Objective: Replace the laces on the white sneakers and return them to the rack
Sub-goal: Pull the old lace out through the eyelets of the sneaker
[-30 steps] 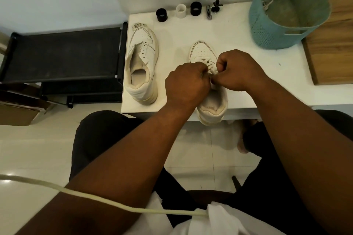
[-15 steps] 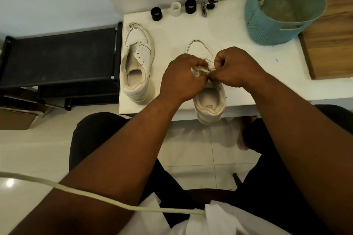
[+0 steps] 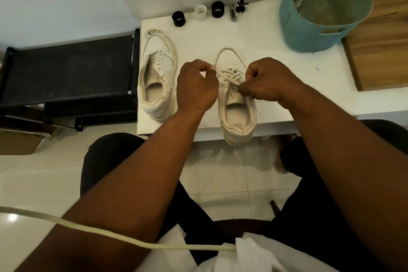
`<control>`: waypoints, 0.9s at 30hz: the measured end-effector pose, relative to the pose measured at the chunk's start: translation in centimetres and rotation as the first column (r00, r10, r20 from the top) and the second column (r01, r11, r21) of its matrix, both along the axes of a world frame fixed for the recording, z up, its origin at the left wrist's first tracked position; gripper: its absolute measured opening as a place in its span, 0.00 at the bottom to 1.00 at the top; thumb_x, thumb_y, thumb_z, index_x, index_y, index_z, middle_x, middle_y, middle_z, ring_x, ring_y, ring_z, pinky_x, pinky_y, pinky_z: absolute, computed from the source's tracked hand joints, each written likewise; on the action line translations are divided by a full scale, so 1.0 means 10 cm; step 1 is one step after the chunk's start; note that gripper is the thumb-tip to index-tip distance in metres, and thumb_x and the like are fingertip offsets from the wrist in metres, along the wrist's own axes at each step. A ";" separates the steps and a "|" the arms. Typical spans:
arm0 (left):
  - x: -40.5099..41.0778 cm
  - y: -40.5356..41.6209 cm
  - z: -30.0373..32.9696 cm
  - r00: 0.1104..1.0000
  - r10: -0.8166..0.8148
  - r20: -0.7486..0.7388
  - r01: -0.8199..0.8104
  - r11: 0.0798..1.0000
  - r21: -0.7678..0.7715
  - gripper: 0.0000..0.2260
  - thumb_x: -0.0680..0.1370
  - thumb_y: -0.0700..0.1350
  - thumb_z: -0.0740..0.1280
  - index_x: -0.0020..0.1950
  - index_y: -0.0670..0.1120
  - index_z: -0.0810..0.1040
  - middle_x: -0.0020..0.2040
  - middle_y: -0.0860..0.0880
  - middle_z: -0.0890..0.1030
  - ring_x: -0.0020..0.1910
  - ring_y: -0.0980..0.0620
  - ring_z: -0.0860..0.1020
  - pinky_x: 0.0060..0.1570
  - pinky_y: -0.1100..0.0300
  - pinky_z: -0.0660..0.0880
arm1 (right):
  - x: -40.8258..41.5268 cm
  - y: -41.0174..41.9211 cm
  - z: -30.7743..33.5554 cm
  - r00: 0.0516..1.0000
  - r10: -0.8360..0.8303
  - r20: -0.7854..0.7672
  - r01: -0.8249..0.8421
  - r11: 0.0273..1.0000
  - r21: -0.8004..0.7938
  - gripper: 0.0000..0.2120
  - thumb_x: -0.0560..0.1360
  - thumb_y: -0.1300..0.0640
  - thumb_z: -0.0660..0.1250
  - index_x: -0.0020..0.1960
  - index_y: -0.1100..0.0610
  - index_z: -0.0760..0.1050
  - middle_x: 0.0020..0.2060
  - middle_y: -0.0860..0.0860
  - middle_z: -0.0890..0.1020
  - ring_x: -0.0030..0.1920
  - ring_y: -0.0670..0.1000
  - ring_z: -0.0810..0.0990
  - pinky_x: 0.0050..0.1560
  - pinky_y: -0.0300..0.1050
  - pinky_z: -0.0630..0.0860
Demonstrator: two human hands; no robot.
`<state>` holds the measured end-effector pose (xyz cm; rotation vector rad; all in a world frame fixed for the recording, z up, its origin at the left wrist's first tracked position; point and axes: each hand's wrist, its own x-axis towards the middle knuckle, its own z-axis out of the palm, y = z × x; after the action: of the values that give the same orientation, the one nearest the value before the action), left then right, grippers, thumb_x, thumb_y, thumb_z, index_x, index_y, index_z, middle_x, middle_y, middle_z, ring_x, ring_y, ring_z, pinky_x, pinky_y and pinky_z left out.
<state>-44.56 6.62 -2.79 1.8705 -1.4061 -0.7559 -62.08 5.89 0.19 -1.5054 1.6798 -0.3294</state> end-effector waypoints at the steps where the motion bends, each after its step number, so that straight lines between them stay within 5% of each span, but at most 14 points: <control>1: 0.01 0.01 0.01 0.998 -0.066 -0.006 0.065 0.997 -0.044 0.03 0.78 0.48 0.70 0.50 0.52 0.79 0.54 0.55 0.80 0.55 0.55 0.77 0.55 0.59 0.73 | 0.00 0.00 0.00 1.000 0.000 0.000 0.000 1.000 -0.002 0.11 0.65 0.59 0.76 0.33 0.56 0.74 0.30 0.50 0.77 0.33 0.52 0.77 0.39 0.48 0.74; 4: -0.02 0.06 0.04 0.946 -0.315 0.072 0.322 0.941 -0.107 0.14 0.70 0.46 0.73 0.56 0.50 0.82 0.55 0.54 0.81 0.56 0.54 0.78 0.59 0.59 0.73 | 0.01 -0.01 0.00 1.000 0.004 0.005 -0.004 1.000 -0.004 0.10 0.65 0.60 0.75 0.33 0.55 0.74 0.30 0.51 0.77 0.33 0.53 0.76 0.38 0.48 0.74; 7: -0.07 0.11 0.04 0.903 -0.386 0.191 0.408 0.908 -0.093 0.12 0.68 0.49 0.73 0.50 0.48 0.87 0.54 0.50 0.84 0.57 0.52 0.79 0.63 0.50 0.74 | 0.00 0.00 0.00 1.000 0.005 0.016 -0.005 1.000 -0.005 0.09 0.65 0.61 0.75 0.34 0.56 0.75 0.30 0.51 0.76 0.34 0.52 0.75 0.37 0.47 0.72; 12: -0.12 0.13 0.01 0.923 -0.280 0.263 0.310 0.947 -0.080 0.05 0.71 0.49 0.72 0.44 0.51 0.86 0.51 0.52 0.84 0.54 0.52 0.80 0.57 0.57 0.74 | 0.01 0.01 0.00 1.000 0.015 0.027 -0.015 1.000 -0.009 0.07 0.66 0.60 0.75 0.38 0.59 0.77 0.31 0.52 0.77 0.34 0.52 0.75 0.38 0.46 0.72; 18: 0.10 -0.06 0.03 0.994 0.089 -0.066 -0.086 0.995 0.045 0.04 0.78 0.46 0.69 0.44 0.52 0.82 0.47 0.56 0.84 0.50 0.56 0.80 0.57 0.56 0.76 | 0.00 0.00 -0.02 0.999 -0.007 0.043 0.006 1.000 0.022 0.08 0.66 0.60 0.76 0.37 0.57 0.76 0.31 0.50 0.78 0.34 0.50 0.76 0.39 0.47 0.74; 23: 0.05 0.03 0.04 0.976 -0.218 0.014 0.218 0.974 -0.054 0.17 0.70 0.47 0.71 0.58 0.51 0.82 0.57 0.55 0.82 0.57 0.58 0.77 0.61 0.65 0.71 | 0.02 -0.01 -0.03 1.000 0.005 0.024 -0.005 1.000 0.016 0.07 0.66 0.60 0.76 0.38 0.60 0.78 0.32 0.52 0.80 0.35 0.52 0.78 0.40 0.48 0.76; 27: -0.08 0.11 0.05 0.913 -0.374 0.159 0.391 0.916 -0.093 0.14 0.67 0.48 0.74 0.51 0.49 0.87 0.55 0.50 0.84 0.58 0.51 0.79 0.64 0.51 0.74 | 0.03 0.00 -0.02 1.000 0.008 0.019 -0.008 1.000 0.004 0.07 0.66 0.60 0.75 0.37 0.57 0.77 0.32 0.52 0.78 0.35 0.51 0.76 0.40 0.47 0.75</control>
<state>-45.34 7.69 -2.28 1.5941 -1.9004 -0.7133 -61.81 5.85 -0.02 -1.5012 1.6582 -0.3342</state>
